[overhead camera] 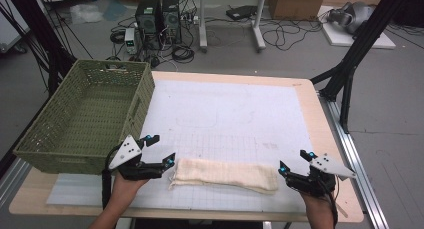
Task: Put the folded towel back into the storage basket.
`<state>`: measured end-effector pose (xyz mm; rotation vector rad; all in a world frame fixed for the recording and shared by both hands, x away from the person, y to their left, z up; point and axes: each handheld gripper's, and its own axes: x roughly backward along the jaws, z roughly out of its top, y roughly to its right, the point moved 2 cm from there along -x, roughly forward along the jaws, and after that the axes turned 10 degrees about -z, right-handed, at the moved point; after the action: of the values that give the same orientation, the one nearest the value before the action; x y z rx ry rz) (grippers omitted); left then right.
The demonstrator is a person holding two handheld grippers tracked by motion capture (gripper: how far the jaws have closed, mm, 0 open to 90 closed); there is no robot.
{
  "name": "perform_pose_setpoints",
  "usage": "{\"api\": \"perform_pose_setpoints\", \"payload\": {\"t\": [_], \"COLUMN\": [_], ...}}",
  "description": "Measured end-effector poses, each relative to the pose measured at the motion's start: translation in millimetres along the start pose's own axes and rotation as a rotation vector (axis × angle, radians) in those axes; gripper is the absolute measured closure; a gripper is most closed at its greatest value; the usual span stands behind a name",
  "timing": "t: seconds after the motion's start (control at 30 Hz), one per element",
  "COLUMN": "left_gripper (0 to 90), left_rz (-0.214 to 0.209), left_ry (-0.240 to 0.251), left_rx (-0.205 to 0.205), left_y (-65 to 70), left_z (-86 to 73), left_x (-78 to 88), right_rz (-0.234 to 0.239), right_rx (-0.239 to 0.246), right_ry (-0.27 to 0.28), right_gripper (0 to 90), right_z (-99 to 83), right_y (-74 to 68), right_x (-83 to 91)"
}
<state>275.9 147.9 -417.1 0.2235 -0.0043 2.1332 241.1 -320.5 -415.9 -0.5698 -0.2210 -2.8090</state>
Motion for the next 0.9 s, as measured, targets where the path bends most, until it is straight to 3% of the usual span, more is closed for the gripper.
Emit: {"api": "perform_pose_setpoints", "payload": {"t": [0.63, 0.9], "left_gripper": [18.1, 18.1], "left_rz": [-0.015, -0.019], "left_ry": [0.012, -0.013], "left_rx": [0.007, 0.008], "left_y": [1.1, 6.9], "left_z": [8.7, 17.8], "left_x": [1.3, 0.0], "right_rz": [0.002, 0.003], "right_rx": [0.004, 0.004], "right_ry": [0.001, -0.001], "right_gripper": [18.0, 18.0], "right_z": [-1.2, -1.6], "right_y": [-0.7, -1.3], "right_x": [-0.4, -0.6]}}
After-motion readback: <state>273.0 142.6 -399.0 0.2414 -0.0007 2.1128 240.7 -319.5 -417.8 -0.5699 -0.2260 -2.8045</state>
